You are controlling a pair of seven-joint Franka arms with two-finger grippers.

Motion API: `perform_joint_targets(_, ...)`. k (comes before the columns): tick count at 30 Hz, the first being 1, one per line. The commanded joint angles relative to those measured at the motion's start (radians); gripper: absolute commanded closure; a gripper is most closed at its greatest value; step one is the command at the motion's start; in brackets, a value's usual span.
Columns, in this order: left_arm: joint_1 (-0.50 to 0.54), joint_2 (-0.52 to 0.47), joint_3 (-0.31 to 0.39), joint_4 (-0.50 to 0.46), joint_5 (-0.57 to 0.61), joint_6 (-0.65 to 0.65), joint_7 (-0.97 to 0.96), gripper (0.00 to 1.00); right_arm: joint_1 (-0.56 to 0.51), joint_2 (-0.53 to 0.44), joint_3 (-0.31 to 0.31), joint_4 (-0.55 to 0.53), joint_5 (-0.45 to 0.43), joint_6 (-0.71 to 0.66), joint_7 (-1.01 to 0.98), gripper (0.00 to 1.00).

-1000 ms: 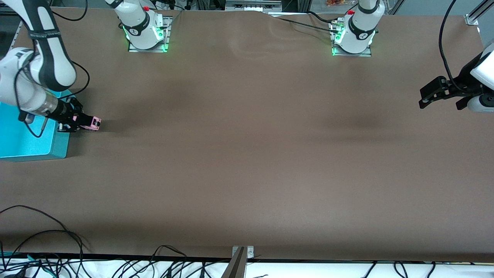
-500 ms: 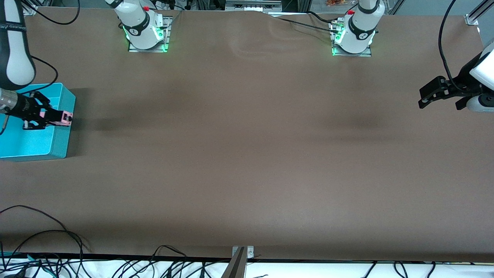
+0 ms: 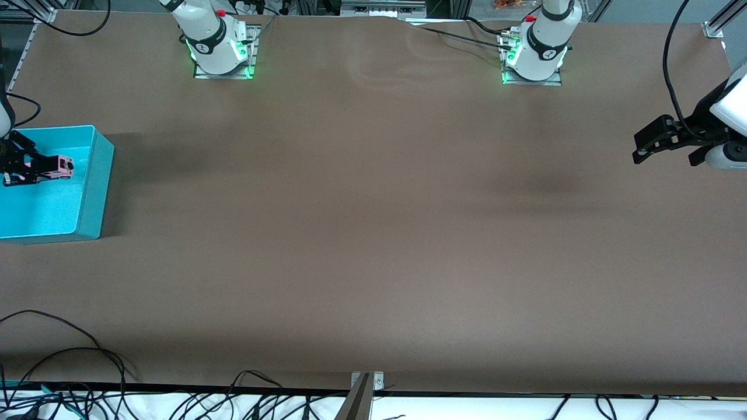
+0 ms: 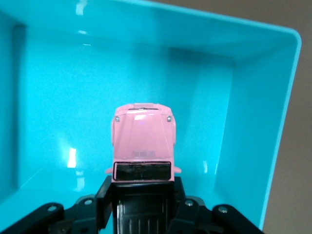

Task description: Wind and store pink jeep toy

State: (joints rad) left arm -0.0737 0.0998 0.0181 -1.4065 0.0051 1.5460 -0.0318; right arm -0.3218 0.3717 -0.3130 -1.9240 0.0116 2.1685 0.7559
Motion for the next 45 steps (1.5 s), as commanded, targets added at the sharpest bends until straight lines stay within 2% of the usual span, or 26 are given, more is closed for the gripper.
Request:
perform_joint_targets(1,-0.008,0.014,0.003,0.032,0.018,-0.014,0.012,0.0,-0.032,0.091,0.003,0.028,0.004,0.077,-0.033,0.88)
perform_joint_targets(6,-0.008,0.014,0.002,0.032,0.018,-0.014,0.013,0.0,-0.057,0.153,0.005,0.016,0.01,0.203,-0.036,0.88)
perform_joint_targets(12,-0.008,0.014,-0.007,0.032,0.018,-0.014,0.012,0.0,-0.066,0.181,0.014,0.0,0.011,0.247,-0.035,0.85)
perform_joint_targets(13,-0.008,0.014,-0.007,0.032,0.018,-0.014,0.012,0.0,-0.066,0.181,0.014,-0.001,0.011,0.248,-0.035,0.82)
perform_joint_targets(14,-0.006,0.014,-0.007,0.032,0.018,-0.014,0.012,0.0,-0.066,0.181,0.018,-0.001,0.011,0.246,-0.035,0.75)
perform_joint_targets(15,-0.006,0.014,-0.007,0.034,0.018,-0.014,0.012,0.0,-0.066,0.181,0.023,-0.003,0.013,0.244,-0.035,0.61)
perform_joint_targets(16,-0.006,0.012,-0.007,0.034,0.016,-0.014,0.01,0.0,-0.065,0.179,0.026,-0.003,0.013,0.241,-0.035,0.34)
perform_joint_targets(17,-0.006,0.012,-0.01,0.034,0.016,-0.014,0.01,0.0,-0.065,0.176,0.026,-0.004,0.013,0.238,-0.035,0.0)
perform_joint_targets(23,-0.006,0.012,-0.038,0.034,0.022,-0.015,0.006,0.0,-0.063,0.144,0.028,-0.003,0.013,0.226,-0.033,0.0)
perform_joint_targets(26,-0.005,0.012,-0.038,0.035,0.026,-0.015,0.006,0.0,-0.059,0.106,0.035,-0.001,0.011,0.179,-0.036,0.0)
perform_joint_targets(31,-0.005,0.011,-0.038,0.035,0.019,-0.015,0.006,0.0,-0.056,0.001,0.057,0.01,0.007,0.039,-0.043,0.0)
perform_joint_targets(37,-0.005,0.012,-0.033,0.035,0.018,-0.015,0.004,0.0,-0.033,-0.114,0.092,0.01,-0.004,-0.062,-0.047,0.0)
perform_joint_targets(45,-0.003,0.012,-0.033,0.035,0.018,-0.014,0.006,0.0,0.041,-0.253,0.092,0.008,-0.018,-0.078,-0.162,0.0)
